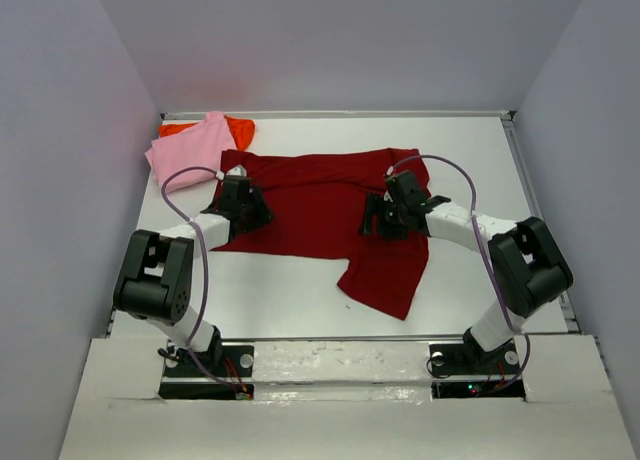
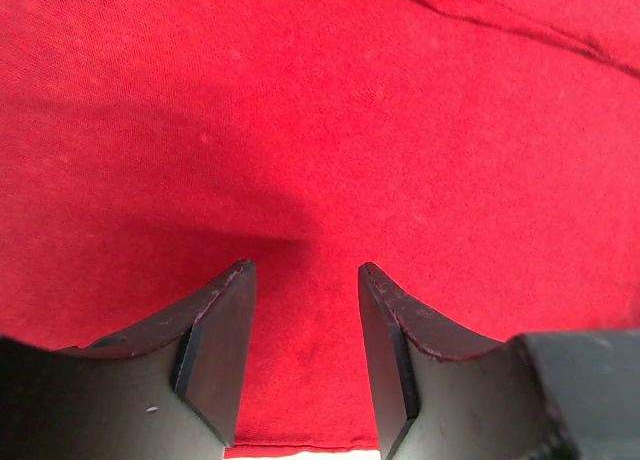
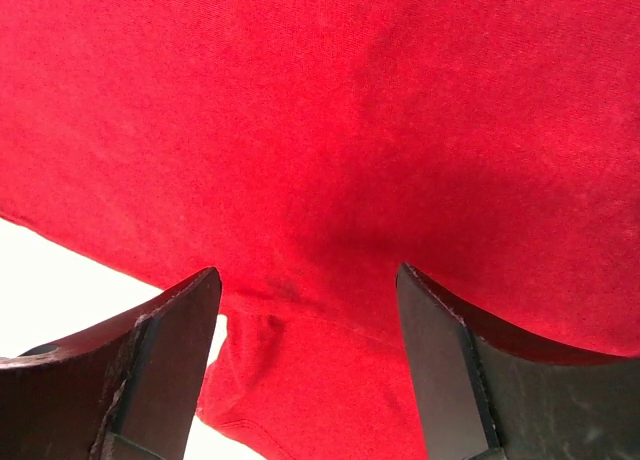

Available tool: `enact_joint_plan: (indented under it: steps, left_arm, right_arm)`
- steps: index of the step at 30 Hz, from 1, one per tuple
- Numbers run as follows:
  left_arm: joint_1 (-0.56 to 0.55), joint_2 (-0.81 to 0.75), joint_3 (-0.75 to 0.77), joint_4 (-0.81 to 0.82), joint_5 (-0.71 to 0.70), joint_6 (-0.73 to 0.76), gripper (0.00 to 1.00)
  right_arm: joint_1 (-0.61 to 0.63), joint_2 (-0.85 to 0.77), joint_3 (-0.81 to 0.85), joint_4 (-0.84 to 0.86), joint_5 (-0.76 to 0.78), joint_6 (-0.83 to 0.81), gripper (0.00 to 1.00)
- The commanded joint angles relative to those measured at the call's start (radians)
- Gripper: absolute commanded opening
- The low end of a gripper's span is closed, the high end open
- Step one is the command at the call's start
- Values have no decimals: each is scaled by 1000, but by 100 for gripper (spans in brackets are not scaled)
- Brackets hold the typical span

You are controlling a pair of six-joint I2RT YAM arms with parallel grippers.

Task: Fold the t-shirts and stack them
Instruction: Move the 1/3-folded T-shirt to the center of the board.

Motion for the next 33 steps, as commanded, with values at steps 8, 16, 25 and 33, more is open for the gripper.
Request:
enact_joint_plan:
  steps: [8, 16, 25, 33]
  left_arm:
    - [-29, 59, 31, -44, 37, -25, 54]
    - [-44, 116, 85, -104, 109, -8, 52]
    - [-102, 78, 73, -118, 135, -5, 50]
    - [-110, -19, 74, -188, 68, 30, 50]
  right_arm:
    - [9, 26, 29, -53, 5, 56, 75]
    - [9, 14, 14, -77, 51, 114, 76]
    - [-51, -86, -49, -135, 191, 151, 78]
    - [-151, -187, -95, -172, 232, 124, 78]
